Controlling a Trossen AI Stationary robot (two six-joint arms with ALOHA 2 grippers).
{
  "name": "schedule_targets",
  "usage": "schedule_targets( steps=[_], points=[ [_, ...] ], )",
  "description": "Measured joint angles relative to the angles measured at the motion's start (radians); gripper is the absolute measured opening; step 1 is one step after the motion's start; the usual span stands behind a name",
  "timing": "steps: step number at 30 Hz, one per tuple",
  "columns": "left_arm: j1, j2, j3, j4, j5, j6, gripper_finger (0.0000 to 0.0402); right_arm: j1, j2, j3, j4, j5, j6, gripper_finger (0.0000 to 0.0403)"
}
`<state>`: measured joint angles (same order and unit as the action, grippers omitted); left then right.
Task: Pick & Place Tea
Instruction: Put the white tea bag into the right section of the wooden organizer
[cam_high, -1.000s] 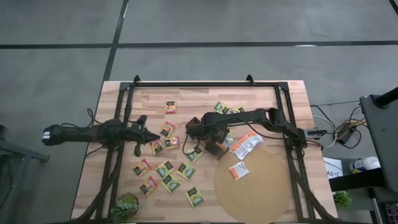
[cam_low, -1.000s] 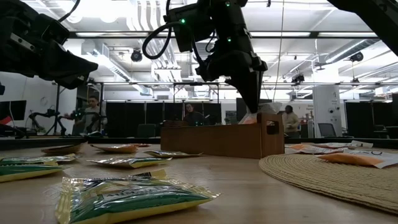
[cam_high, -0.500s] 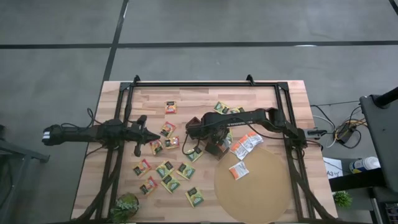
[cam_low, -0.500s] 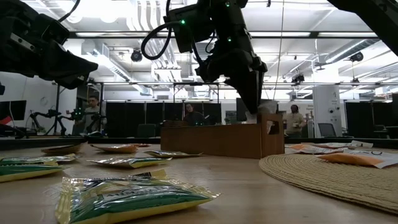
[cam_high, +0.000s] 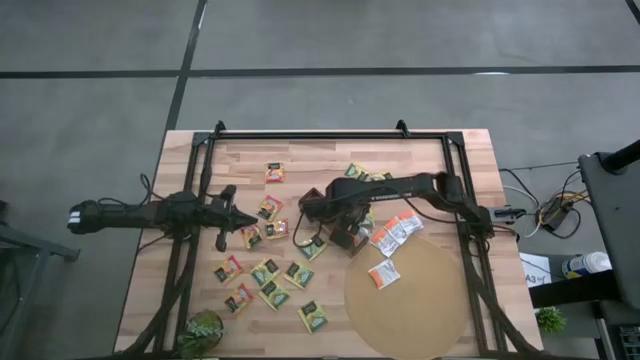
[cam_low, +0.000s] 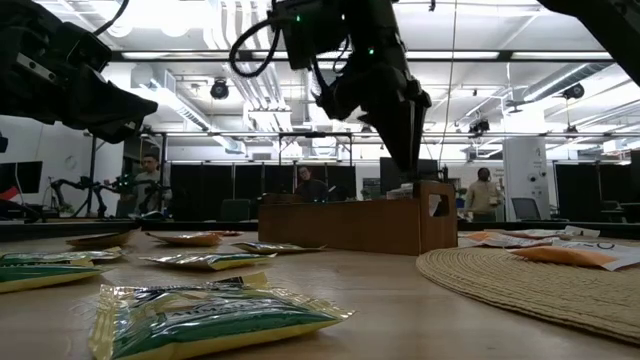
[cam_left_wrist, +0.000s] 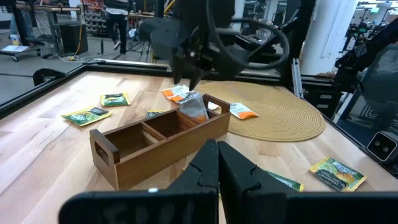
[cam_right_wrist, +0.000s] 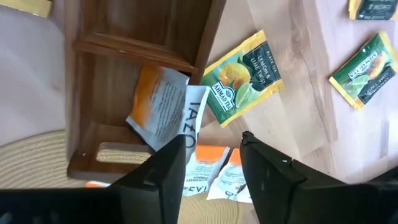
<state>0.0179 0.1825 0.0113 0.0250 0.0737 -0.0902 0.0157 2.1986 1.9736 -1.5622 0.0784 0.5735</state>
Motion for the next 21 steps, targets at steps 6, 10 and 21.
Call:
schedule_targets(
  steps=[6, 10, 21],
  points=[
    [0.000, 0.000, 0.000, 0.000, 0.000, 0.000, 0.0000, 0.035, -0.038, -0.004, 0.010, 0.003, 0.007, 0.0138],
    [0.000, 0.000, 0.000, 0.000, 0.000, 0.000, 0.0000, 0.061, -0.061, -0.023, 0.040, 0.004, 0.011, 0.0134],
    [0.000, 0.000, 0.000, -0.001, 0.000, 0.000, 0.0000, 0.092, -0.233, -0.290, 0.171, 0.000, 0.199, 0.0148]
  ],
)
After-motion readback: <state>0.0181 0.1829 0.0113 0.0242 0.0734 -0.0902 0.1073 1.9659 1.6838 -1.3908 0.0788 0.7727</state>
